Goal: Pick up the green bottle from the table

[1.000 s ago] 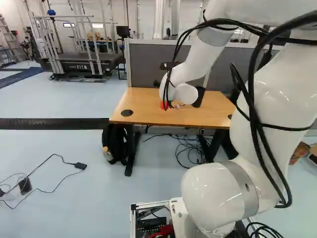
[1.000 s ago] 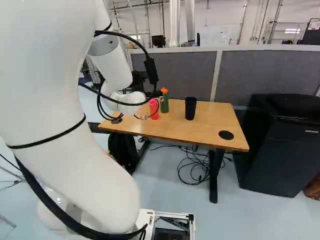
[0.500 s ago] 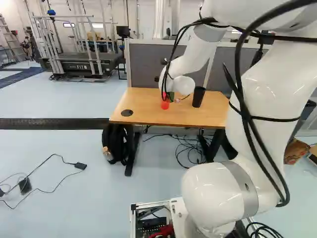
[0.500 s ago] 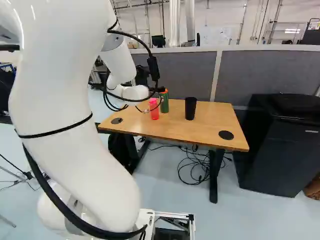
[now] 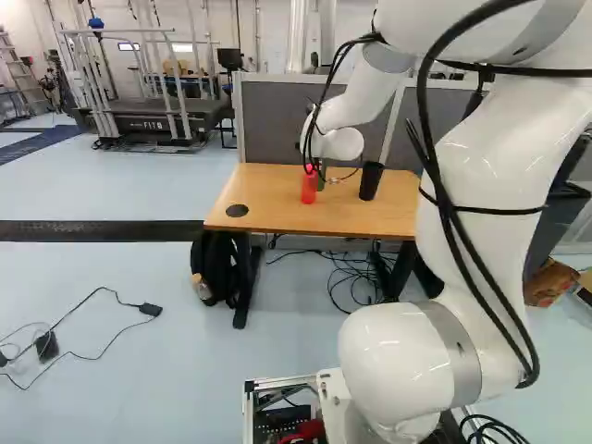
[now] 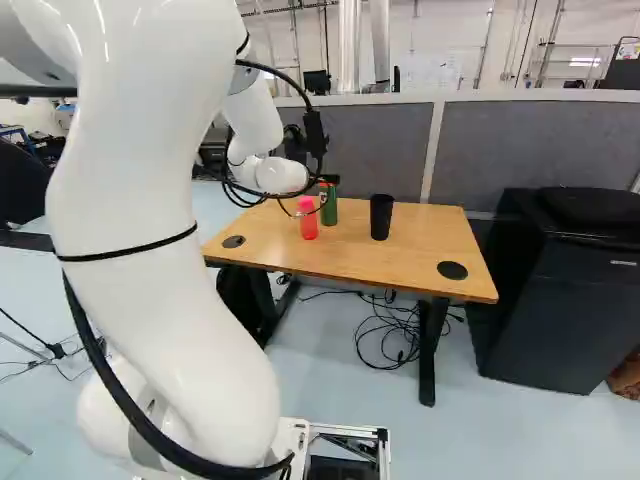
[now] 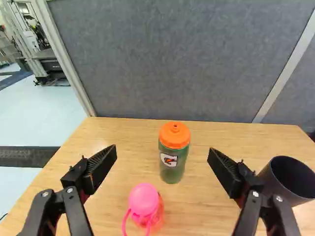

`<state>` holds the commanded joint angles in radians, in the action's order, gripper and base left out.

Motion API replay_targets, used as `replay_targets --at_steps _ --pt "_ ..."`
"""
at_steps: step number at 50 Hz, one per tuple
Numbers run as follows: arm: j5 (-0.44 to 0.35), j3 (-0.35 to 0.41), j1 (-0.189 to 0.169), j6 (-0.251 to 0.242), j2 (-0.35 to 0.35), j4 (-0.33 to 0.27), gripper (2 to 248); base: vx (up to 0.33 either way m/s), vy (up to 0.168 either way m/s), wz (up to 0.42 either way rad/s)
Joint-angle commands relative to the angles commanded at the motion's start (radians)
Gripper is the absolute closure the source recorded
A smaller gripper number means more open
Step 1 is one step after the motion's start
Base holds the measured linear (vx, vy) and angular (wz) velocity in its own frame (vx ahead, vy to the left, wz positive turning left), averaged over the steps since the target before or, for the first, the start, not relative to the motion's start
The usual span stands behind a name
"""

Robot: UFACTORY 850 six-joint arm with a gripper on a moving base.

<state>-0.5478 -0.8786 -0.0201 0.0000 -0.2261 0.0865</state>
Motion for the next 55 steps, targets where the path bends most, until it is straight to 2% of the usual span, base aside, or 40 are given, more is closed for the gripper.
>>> replay_targets --at_steps 36,55 --pt "0.362 -0.202 -0.016 0.000 -0.100 0.001 3 0.000 0.000 0.000" --pt "0.509 -0.306 -0.024 0.000 -0.149 0.001 3 0.000 0.000 0.000"
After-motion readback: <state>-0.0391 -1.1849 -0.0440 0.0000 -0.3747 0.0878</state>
